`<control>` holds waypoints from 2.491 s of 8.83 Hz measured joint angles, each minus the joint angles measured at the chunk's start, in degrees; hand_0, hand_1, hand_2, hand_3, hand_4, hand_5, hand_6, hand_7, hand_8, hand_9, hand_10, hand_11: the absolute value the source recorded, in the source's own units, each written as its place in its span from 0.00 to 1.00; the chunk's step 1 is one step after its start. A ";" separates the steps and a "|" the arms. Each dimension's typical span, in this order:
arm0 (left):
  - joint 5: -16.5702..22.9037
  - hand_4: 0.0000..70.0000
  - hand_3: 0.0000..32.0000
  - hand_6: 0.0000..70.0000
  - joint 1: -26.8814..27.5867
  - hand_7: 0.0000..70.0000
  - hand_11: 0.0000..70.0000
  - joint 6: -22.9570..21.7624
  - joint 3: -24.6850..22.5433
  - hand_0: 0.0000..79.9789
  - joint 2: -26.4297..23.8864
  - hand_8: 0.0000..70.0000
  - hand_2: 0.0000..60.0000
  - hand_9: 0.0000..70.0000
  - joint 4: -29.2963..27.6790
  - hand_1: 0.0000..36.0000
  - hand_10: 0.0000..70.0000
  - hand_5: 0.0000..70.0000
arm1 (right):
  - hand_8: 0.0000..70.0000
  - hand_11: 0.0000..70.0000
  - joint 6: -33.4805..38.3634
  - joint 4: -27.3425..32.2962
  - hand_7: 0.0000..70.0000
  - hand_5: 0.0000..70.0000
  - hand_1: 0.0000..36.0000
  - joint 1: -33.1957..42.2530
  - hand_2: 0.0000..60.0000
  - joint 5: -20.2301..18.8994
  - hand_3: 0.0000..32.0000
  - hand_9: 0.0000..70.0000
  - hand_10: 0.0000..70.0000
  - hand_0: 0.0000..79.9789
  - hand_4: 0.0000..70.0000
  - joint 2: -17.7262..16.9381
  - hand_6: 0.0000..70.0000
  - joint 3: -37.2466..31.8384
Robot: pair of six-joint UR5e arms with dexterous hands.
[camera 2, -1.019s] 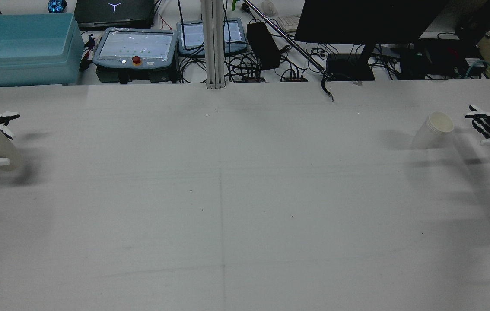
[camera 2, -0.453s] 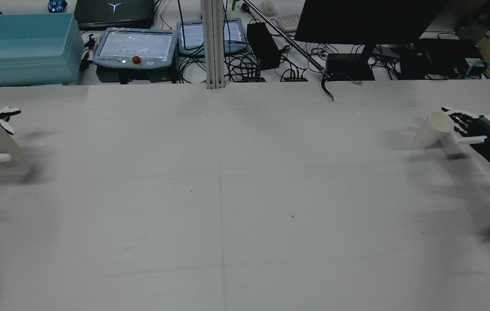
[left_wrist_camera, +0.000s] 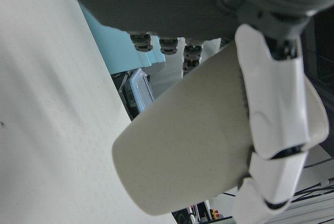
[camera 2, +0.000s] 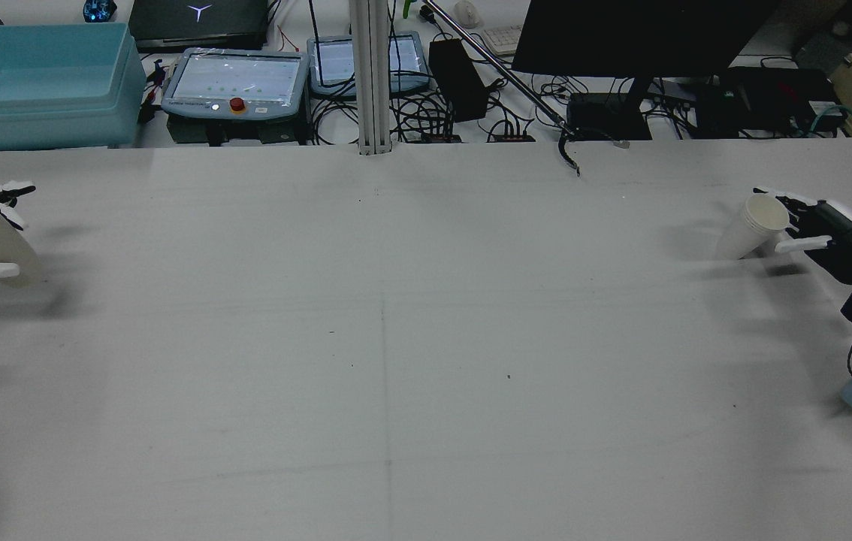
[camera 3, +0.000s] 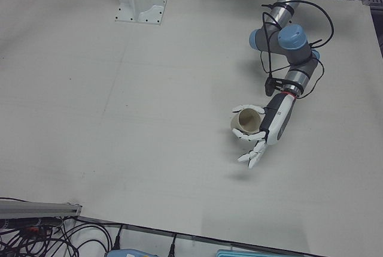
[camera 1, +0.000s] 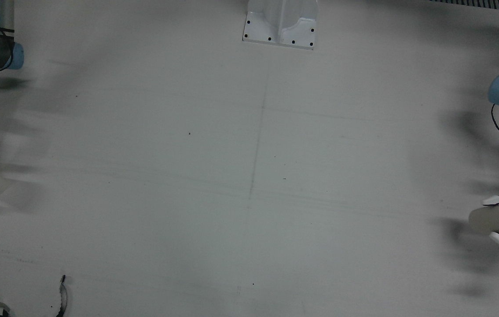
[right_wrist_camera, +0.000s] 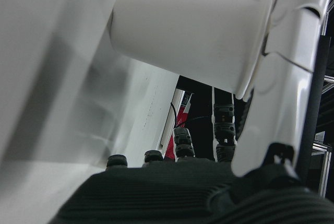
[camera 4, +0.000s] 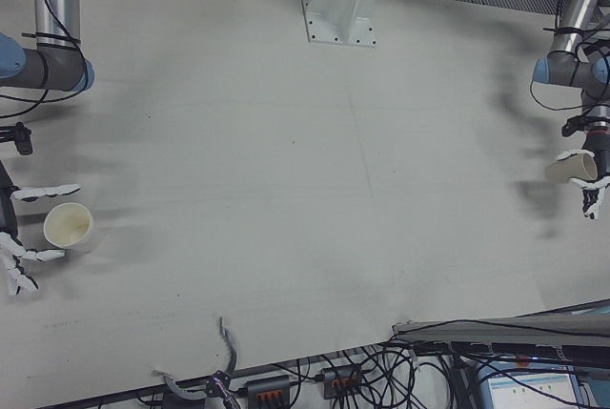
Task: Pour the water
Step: 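Lift both cups, raising the right hand's cup upward, then bring the right hand's cup over the left hand's cup and tilt it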
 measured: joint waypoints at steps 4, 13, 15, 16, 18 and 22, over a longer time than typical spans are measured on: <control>-0.05 1.00 0.00 0.14 -0.02 0.27 0.09 -0.03 -0.09 0.72 0.09 0.06 1.00 0.08 -0.03 1.00 0.05 1.00 | 0.01 0.00 -1.44 -0.94 0.32 0.49 0.58 -0.71 0.11 0.03 0.27 0.04 0.00 0.71 0.09 0.83 0.11 1.09; 0.20 1.00 0.00 0.17 -0.16 0.28 0.07 -0.27 -1.90 0.74 1.19 0.06 1.00 0.09 0.17 1.00 0.04 1.00 | 0.74 0.88 -4.25 -18.13 1.00 1.00 1.00 -2.20 1.00 0.17 0.00 1.00 0.59 1.00 0.62 -1.00 0.92 23.05; 0.54 1.00 0.00 0.20 -0.03 0.29 0.08 -1.16 -7.78 0.77 0.85 0.07 1.00 0.10 5.19 1.00 0.04 1.00 | 0.71 0.84 -0.92 -26.79 1.00 1.00 1.00 -0.42 1.00 0.89 0.00 0.94 0.57 1.00 0.79 -1.37 0.96 33.46; 0.67 1.00 0.00 0.20 0.18 0.29 0.09 -1.31 -11.42 0.78 0.16 0.07 1.00 0.10 8.35 1.00 0.04 1.00 | 0.72 0.83 0.56 -32.84 1.00 1.00 1.00 0.43 1.00 2.10 0.00 0.95 0.56 1.00 0.88 -0.88 0.98 39.64; 1.03 1.00 0.00 0.18 1.95 0.29 0.09 -0.63 -17.27 0.79 -3.93 0.07 1.00 0.09 16.11 1.00 0.05 1.00 | 0.74 0.81 1.86 -42.19 1.00 1.00 1.00 2.64 1.00 3.74 0.00 0.98 0.54 1.00 1.00 2.07 1.00 48.89; 1.18 1.00 0.00 0.16 12.32 0.27 0.10 13.98 -23.60 0.78 -20.27 0.06 1.00 0.09 32.09 1.00 0.05 1.00 | 0.78 0.79 1.85 -52.82 1.00 1.00 1.00 5.72 1.00 4.75 0.00 1.00 0.53 1.00 1.00 7.95 1.00 59.19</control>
